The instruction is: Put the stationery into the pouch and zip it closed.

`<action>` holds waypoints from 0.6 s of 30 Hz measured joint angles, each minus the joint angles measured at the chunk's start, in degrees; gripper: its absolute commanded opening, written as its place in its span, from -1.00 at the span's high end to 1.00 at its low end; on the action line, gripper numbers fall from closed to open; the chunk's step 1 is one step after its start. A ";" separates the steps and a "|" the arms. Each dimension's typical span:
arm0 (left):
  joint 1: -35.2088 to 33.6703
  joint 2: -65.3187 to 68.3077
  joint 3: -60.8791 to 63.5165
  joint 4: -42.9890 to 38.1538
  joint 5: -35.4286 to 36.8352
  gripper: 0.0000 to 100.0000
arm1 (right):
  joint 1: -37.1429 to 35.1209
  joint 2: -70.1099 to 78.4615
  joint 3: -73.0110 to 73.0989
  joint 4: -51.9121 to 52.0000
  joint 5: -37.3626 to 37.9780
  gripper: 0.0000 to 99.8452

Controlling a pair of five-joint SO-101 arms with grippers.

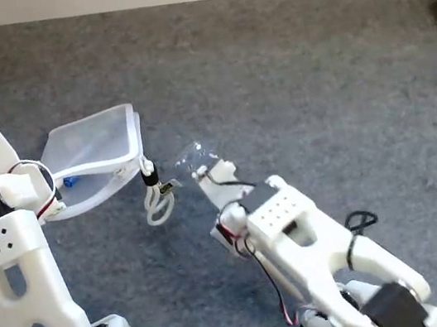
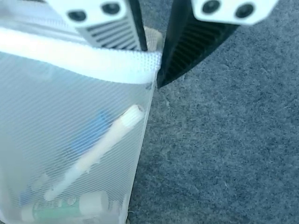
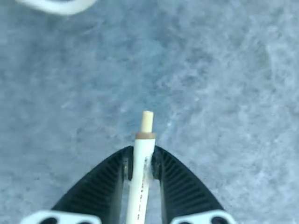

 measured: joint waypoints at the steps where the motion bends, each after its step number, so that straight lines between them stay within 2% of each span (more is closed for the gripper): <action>1: 0.00 0.00 0.00 0.00 0.00 0.99 | -0.44 -1.41 0.53 0.00 0.09 0.99; 10: 0.44 0.00 0.00 0.00 0.00 0.99 | -0.88 -14.07 2.81 0.09 0.09 0.99; 18: 5.71 0.18 0.00 0.00 0.00 0.99 | -1.05 -28.57 2.99 0.09 0.09 0.99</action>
